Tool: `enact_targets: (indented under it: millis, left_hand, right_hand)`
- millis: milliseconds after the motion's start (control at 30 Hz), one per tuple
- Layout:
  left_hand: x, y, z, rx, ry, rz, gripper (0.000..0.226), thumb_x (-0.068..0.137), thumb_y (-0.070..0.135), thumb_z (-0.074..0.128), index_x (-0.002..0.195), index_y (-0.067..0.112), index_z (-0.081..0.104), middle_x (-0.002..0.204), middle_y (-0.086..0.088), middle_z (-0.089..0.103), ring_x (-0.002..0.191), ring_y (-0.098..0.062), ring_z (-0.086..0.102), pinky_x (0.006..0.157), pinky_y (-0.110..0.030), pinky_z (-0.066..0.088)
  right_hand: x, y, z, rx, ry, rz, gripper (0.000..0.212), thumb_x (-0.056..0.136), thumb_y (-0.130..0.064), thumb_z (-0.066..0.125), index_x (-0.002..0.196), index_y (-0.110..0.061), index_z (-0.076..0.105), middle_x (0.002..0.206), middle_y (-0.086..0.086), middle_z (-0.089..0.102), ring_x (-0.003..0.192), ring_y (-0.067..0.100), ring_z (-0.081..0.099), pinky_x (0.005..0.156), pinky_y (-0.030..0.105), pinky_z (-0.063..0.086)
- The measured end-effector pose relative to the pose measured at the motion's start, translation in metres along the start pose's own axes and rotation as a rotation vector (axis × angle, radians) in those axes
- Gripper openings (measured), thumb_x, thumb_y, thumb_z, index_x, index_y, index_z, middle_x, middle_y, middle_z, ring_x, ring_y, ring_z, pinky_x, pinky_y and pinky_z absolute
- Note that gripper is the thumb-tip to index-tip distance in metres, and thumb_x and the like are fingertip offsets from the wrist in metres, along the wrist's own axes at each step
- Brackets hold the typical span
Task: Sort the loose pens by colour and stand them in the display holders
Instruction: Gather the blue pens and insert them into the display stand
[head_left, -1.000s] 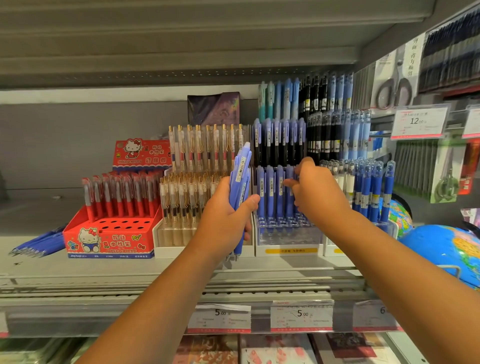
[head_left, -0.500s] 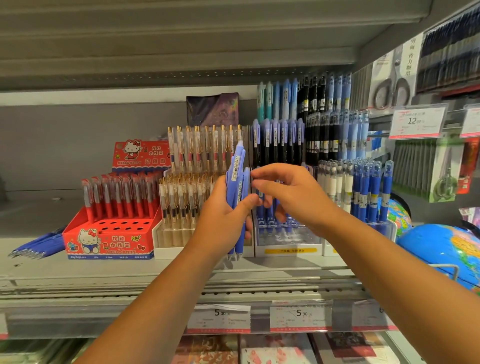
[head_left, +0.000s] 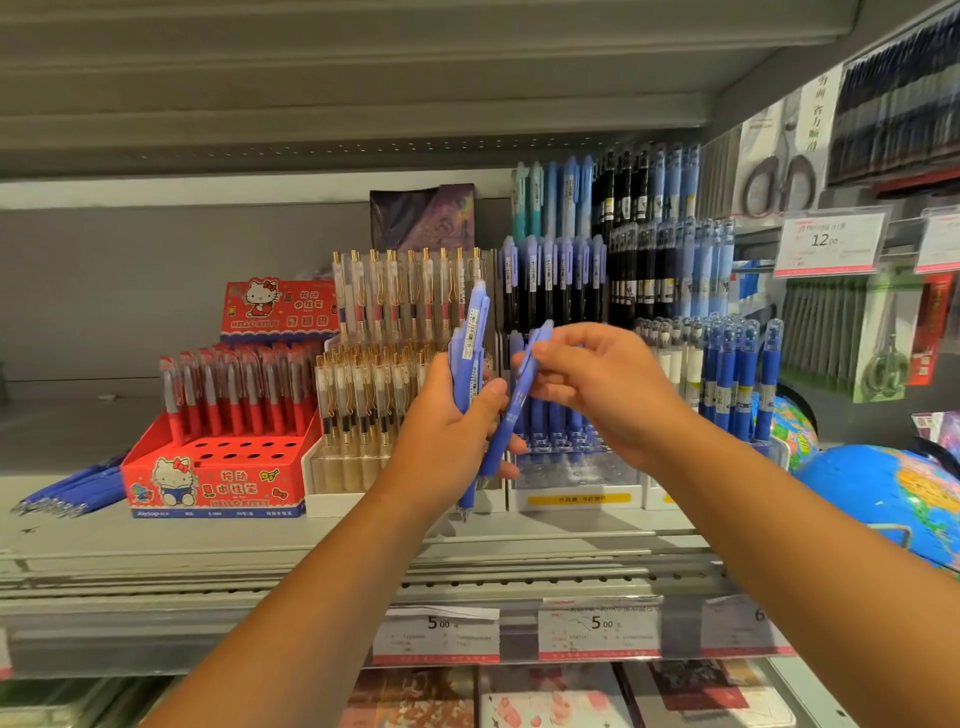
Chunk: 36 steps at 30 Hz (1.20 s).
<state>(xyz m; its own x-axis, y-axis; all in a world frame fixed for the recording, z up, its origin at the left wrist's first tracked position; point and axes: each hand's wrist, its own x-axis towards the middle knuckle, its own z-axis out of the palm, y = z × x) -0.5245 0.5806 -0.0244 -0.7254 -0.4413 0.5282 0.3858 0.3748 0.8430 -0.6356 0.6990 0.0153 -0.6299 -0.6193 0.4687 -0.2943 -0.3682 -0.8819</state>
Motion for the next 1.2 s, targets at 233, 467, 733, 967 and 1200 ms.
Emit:
enact_targets:
  millis: [233, 467, 733, 967, 1200]
  left_hand:
    - [0.0, 0.002, -0.002, -0.003, 0.031, -0.046, 0.017, 0.102, 0.025, 0.049, 0.12, 0.026, 0.046, 0.091, -0.008, 0.064, 0.059, -0.024, 0.064, 0.05, -0.042, 0.059]
    - [-0.001, 0.0, -0.002, 0.07, 0.0, 0.009, 0.017, 0.103, 0.023, 0.048, 0.109, 0.039, 0.048, 0.076, 0.009, 0.065, 0.047, -0.016, 0.05, 0.046, -0.03, 0.051]
    - [0.0, -0.005, -0.003, 0.104, 0.0, 0.033, 0.021, 0.103, 0.024, 0.048, 0.124, 0.027, 0.046, 0.078, 0.009, 0.065, 0.045, -0.015, 0.047, 0.046, -0.03, 0.049]
    - [0.002, -0.008, -0.005, 0.129, -0.003, 0.022, 0.027, 0.103, 0.028, 0.049, 0.13, 0.028, 0.044, 0.077, 0.01, 0.065, 0.045, -0.015, 0.046, 0.047, -0.031, 0.048]
    - [0.002, -0.005, -0.002, 0.081, -0.01, 0.015, 0.013, 0.103, 0.025, 0.05, 0.116, 0.027, 0.048, 0.075, 0.01, 0.065, 0.046, -0.016, 0.047, 0.046, -0.032, 0.05]
  right_hand:
    - [0.007, -0.021, -0.021, -0.226, 0.233, -0.218, 0.021, 0.093, -0.013, 0.066, 0.108, -0.015, 0.053, 0.09, 0.008, 0.074, 0.079, 0.014, 0.072, 0.064, 0.029, 0.059]
    - [0.013, -0.016, -0.027, -0.92, 0.331, -0.487, 0.028, 0.096, -0.02, 0.063, 0.12, -0.015, 0.049, 0.086, -0.003, 0.059, 0.072, 0.013, 0.056, 0.064, 0.036, 0.048]
    - [0.015, 0.004, -0.022, -1.287, 0.273, -0.355, 0.035, 0.099, -0.013, 0.056, 0.13, -0.009, 0.041, 0.094, 0.014, 0.059, 0.07, 0.026, 0.049, 0.055, 0.039, 0.037]
    - [0.013, 0.001, -0.027, -1.436, 0.185, -0.174, 0.064, 0.09, 0.014, 0.048, 0.147, -0.004, 0.023, 0.082, 0.018, 0.062, 0.061, 0.028, 0.056, 0.05, 0.047, 0.049]
    - [0.01, -0.004, -0.031, -1.469, 0.173, -0.14, 0.056, 0.095, 0.005, 0.049, 0.145, -0.009, 0.027, 0.067, 0.009, 0.05, 0.052, 0.022, 0.046, 0.04, 0.032, 0.031]
